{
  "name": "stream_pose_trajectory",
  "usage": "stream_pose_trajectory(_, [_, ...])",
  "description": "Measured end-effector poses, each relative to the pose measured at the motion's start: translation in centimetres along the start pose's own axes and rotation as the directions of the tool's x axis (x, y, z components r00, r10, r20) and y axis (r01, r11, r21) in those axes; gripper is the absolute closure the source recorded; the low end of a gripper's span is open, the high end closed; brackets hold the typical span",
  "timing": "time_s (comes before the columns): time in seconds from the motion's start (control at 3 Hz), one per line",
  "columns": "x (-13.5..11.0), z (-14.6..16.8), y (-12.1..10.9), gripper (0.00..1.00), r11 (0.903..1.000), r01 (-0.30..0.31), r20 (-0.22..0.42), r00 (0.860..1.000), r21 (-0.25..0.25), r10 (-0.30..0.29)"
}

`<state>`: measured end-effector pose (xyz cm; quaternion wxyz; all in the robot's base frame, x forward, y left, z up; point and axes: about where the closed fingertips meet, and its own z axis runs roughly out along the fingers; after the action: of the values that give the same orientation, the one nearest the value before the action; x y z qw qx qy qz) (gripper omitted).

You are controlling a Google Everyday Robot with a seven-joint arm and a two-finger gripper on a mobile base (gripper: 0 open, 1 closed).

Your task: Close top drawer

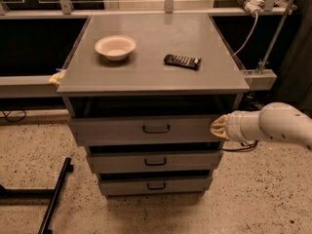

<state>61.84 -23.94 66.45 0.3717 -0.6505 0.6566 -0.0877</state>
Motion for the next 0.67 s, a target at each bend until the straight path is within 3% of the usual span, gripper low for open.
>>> stream_pose_trajectory(0.33, [0.20, 1.66, -1.79, 1.00, 0.9999, -0.008, -0.013, 1.000, -0.008, 0.008])
stream_pose_trajectory(0.67, [0.20, 1.66, -1.79, 1.00, 0.9999, -0.008, -0.013, 1.000, -0.008, 0.008])
